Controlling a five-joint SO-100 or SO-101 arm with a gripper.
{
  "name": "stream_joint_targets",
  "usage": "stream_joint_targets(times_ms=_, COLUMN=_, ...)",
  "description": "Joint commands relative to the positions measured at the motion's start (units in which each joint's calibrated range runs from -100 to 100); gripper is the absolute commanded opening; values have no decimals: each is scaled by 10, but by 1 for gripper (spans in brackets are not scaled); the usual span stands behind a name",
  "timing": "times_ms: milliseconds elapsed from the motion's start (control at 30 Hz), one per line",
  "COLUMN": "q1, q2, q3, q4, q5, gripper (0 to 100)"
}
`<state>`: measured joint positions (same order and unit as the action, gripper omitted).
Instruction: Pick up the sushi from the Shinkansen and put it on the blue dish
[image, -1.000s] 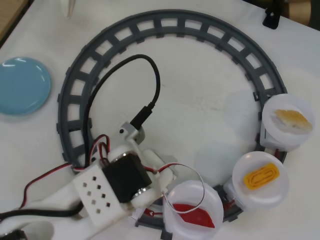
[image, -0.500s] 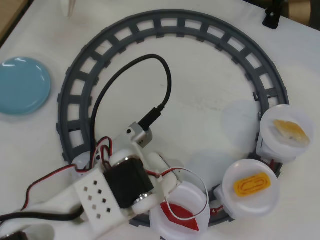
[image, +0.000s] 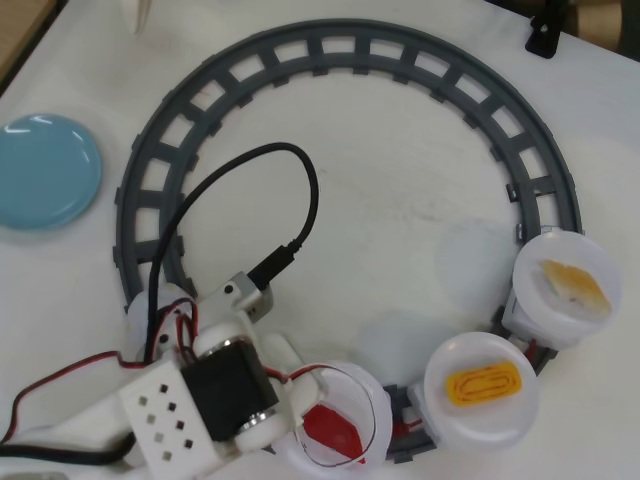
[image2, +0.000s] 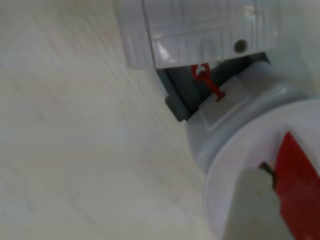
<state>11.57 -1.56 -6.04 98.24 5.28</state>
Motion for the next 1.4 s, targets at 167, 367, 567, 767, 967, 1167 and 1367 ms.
stream_joint_targets(times_ms=167, q1=2, q2=-39, q3=19, q4=11, q5=-8, gripper=26)
stream_joint_targets(times_ms=367, q1=4, q2=-39, q3=24, q4=11, q5=-7, gripper=26)
stream_joint_targets(times_ms=567, q1=7, q2=-39, q3=43, q4=10, q5=-6, gripper=26)
stream_joint_targets(times_ms=767, q1=1, q2=-32, q3=43, q4=8, q5=-5, gripper=27)
stream_joint_targets(times_ms=967, q1=-9, q2=-30, q3=58, q4=8, q5=-4, gripper=27)
stream_joint_targets(times_ms=1167, q1=-83, q2=-48, q3=101, q4=4, q5=-19, gripper=27)
stream_joint_targets(times_ms=1367, q1=-118, q2=-68, q3=145, q4=-21, q5=-23, gripper=27)
